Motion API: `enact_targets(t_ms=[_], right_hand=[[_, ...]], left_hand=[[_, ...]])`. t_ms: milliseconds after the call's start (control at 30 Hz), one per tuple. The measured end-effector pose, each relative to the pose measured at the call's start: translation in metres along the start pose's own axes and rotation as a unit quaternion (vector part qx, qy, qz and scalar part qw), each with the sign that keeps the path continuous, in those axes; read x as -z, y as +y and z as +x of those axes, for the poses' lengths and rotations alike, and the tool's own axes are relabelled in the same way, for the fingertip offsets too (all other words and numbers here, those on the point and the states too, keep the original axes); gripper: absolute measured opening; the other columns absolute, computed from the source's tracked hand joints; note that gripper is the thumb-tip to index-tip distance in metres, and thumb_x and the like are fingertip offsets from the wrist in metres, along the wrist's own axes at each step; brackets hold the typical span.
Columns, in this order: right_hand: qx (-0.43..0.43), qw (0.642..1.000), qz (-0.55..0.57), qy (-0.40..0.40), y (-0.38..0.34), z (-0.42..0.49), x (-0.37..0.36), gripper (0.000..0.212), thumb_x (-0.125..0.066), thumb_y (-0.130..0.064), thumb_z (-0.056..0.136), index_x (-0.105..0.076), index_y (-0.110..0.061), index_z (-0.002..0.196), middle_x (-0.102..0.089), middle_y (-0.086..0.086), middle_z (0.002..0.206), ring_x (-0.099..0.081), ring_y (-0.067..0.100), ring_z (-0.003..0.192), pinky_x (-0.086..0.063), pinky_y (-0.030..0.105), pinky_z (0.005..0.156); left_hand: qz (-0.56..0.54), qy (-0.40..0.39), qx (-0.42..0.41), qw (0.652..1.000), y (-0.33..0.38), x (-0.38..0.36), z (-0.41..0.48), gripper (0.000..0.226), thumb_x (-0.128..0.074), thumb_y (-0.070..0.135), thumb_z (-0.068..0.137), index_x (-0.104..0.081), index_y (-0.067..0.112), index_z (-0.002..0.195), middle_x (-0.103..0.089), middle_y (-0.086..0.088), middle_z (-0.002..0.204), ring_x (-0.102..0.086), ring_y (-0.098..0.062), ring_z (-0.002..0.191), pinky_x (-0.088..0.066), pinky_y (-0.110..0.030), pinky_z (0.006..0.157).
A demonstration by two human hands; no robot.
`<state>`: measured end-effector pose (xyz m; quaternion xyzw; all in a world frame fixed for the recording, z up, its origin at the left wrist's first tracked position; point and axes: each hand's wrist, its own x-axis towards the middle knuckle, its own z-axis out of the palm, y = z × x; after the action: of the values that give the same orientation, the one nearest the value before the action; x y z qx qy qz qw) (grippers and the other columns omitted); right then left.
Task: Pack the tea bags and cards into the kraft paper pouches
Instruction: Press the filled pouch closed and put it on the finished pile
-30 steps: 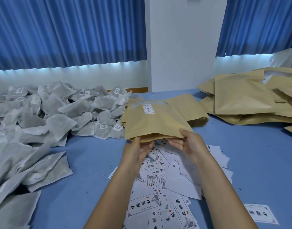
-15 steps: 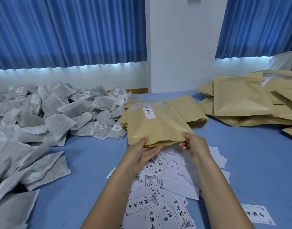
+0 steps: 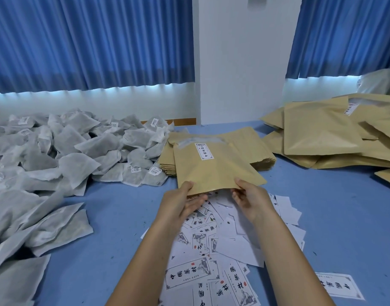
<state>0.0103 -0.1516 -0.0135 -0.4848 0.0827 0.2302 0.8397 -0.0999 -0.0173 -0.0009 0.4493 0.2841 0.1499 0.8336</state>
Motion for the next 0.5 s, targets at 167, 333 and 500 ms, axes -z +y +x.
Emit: enact_targets(t_ms=[167,333,500], right_hand=[[0.039,0.997,0.065,0.014,-0.002,-0.002,0.0,0.005,-0.064,-0.008,0.09,-0.06,-0.011,0.089,-0.064,0.003,0.086,-0.059,0.013,0.072,-0.051,0.019,0.054],[-0.013,0.994,-0.038,-0.1,0.019,-0.02,-0.018,0.012,-0.072,-0.012,0.083,-0.066,-0.004,0.09,-0.07,0.006,0.076,-0.063,0.017,0.065,-0.055,0.025,0.063],[-0.008,0.996,-0.03,-0.089,0.031,-0.025,-0.028,0.01,-0.065,0.007,0.082,-0.063,0.01,0.092,-0.067,0.015,0.074,-0.064,0.019,0.06,-0.054,0.021,0.053]], left_hand=[[0.123,0.008,-0.022,0.992,0.003,0.003,0.0,0.017,-0.066,0.005,0.087,-0.062,-0.011,0.086,-0.071,-0.014,0.065,-0.07,-0.019,0.058,-0.053,-0.016,0.05],[0.125,0.009,-0.072,0.989,-0.012,-0.01,-0.002,0.021,-0.062,0.007,0.091,-0.062,-0.005,0.074,-0.069,-0.015,0.066,-0.069,-0.015,0.055,-0.053,-0.016,0.052],[0.134,0.0,-0.07,0.988,-0.013,-0.012,-0.005,0.023,-0.063,0.009,0.09,-0.063,-0.014,0.088,-0.07,-0.019,0.069,-0.07,-0.017,0.057,-0.052,-0.016,0.052]])
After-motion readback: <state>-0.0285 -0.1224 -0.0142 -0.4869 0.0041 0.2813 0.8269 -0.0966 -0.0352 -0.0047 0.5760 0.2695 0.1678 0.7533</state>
